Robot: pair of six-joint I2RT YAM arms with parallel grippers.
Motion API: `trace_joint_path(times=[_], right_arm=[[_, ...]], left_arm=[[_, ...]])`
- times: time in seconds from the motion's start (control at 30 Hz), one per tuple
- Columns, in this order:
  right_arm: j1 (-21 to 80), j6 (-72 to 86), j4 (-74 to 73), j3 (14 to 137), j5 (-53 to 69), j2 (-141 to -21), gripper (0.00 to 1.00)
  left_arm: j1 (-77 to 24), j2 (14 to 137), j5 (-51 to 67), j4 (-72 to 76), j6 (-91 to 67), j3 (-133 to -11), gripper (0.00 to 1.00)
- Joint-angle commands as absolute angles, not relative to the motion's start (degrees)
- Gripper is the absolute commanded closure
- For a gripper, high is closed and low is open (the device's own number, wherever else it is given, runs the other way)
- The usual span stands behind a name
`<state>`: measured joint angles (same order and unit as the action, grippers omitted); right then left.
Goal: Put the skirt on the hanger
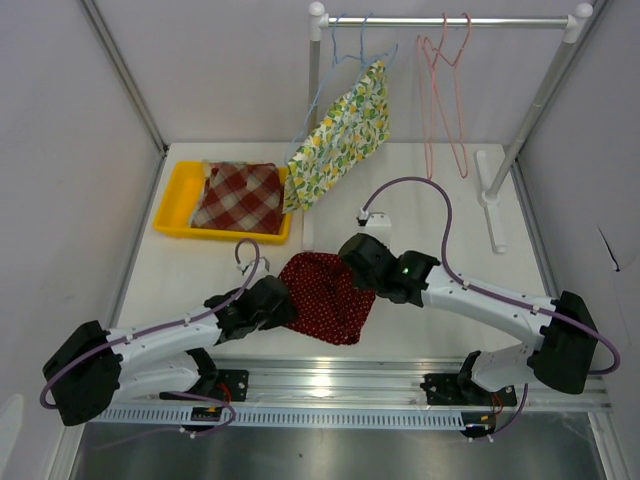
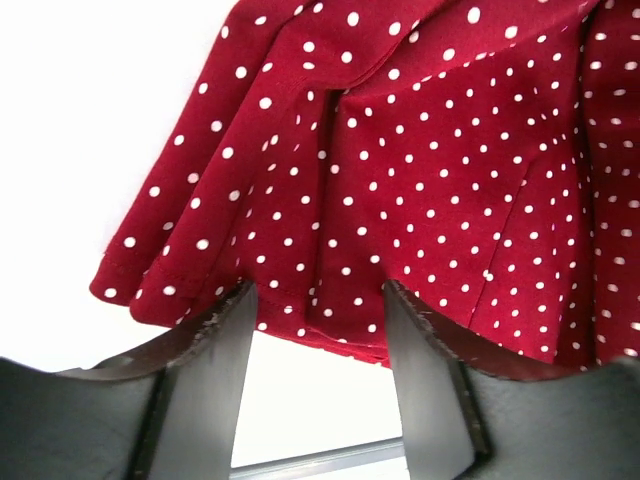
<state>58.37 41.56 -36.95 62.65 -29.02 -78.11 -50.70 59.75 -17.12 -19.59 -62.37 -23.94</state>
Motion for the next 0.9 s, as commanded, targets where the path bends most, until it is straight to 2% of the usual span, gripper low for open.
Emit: trace_joint_path(times=[0.0, 0.37, 0.57, 0.8, 0.87], right_arm=[[58.01, 41.48, -35.51, 62.05, -29.97, -75.68, 1.00], [57.83, 41.40, -35.51, 61.70, -29.71, -75.23, 1.00], [57.74, 41.40, -35.51, 61.70, -29.53, -75.23, 1.00], [57.57, 41.48, -35.95, 61.26, -29.79, -74.71, 1.00], [57.57, 41.57, -36.03, 61.26, -29.79, -74.53, 1.00]], left_arm=[[-51.94, 60.73, -15.21, -15.47, -60.64, -26.54, 0.44], [-53.61, 61.35, -15.29, -14.94, -59.68, -27.68, 0.43], [-53.61, 66.00, -15.21, -13.80, -58.10, -29.27, 0.44], [-53.61, 70.49, -13.45, -10.46, -57.92, -29.71, 0.53], [-53.61, 70.31, -13.18, -10.02, -57.92, -29.18, 0.61]])
